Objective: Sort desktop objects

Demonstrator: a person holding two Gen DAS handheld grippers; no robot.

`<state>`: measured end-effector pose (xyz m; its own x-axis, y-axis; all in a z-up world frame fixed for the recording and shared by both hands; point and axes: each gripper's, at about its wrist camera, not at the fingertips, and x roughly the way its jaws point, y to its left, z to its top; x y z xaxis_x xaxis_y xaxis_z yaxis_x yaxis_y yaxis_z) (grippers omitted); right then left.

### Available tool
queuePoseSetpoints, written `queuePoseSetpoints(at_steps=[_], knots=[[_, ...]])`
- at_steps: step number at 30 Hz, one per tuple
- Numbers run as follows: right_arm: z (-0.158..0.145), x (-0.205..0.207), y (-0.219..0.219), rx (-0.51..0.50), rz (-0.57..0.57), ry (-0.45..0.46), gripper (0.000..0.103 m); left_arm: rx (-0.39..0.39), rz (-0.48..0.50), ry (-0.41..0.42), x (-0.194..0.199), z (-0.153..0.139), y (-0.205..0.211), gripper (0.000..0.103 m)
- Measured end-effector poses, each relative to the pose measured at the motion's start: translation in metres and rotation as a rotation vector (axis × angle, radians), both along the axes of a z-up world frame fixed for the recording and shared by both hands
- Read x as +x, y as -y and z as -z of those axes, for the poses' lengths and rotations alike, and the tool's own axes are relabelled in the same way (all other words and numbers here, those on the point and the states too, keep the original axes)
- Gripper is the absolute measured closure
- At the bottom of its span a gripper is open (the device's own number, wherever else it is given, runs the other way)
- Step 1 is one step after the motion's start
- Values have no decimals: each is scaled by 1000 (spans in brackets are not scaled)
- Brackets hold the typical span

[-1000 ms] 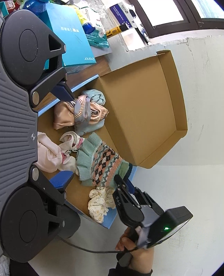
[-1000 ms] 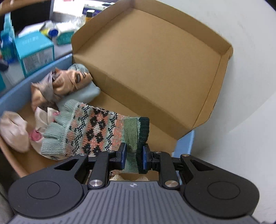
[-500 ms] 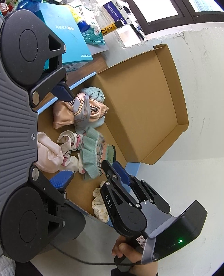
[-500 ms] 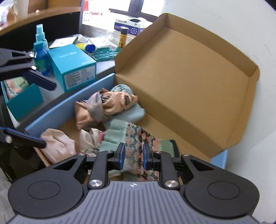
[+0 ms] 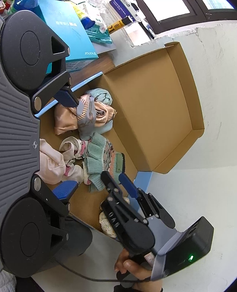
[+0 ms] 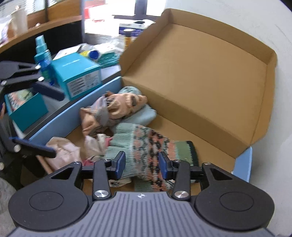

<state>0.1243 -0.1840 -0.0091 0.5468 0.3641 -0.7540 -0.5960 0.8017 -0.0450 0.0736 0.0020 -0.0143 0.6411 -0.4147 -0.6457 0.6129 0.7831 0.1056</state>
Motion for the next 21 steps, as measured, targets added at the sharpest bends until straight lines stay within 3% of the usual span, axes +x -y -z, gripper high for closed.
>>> queuePoseSetpoints(at_steps=[7,13,21], knots=[[15,25,32,-4,104,-19,58,-6,29,2,6,0,6,15],[35,48,54,6,154,-57,58,17,63,13,16,6,27,46],[45,59,60,9,112,-87,58,-7,67,-17,43,10,48,59]])
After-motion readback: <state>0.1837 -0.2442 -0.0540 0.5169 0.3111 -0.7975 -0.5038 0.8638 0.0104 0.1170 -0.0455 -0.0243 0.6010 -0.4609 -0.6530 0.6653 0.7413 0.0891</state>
